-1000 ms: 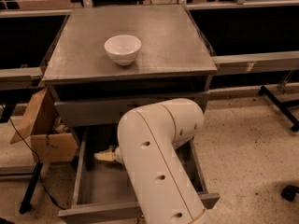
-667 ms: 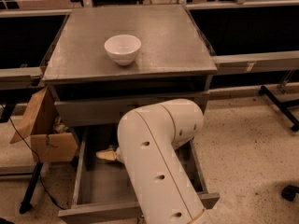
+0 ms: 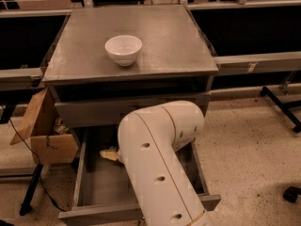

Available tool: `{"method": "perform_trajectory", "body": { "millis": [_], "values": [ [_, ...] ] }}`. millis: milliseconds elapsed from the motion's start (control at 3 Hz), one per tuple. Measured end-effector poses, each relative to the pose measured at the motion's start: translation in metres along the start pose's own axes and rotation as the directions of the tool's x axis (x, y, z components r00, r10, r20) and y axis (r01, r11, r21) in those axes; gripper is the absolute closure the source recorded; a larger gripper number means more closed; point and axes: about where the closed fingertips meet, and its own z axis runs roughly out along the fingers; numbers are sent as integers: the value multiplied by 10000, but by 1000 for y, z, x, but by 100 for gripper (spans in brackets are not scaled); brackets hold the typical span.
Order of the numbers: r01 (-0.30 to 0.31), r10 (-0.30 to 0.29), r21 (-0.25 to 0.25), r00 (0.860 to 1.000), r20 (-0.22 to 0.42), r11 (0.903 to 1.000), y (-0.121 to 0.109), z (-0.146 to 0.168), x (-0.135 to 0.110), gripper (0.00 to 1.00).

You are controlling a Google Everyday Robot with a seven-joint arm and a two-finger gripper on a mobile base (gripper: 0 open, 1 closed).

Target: Pick green can from middle drawer and place on counter

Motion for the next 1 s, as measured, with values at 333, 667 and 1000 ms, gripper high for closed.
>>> {"method": "perform_trajectory", "body": {
  "millis": [333,667,1000],
  "values": [
    [0,0,26,10000,9,10000,-2,1,0,37],
    [-9,9,66,10000,16,10000,-3,1,1,61],
    [-7,7,106,10000,11,9999,-5,1,1,85]
  ]
}}
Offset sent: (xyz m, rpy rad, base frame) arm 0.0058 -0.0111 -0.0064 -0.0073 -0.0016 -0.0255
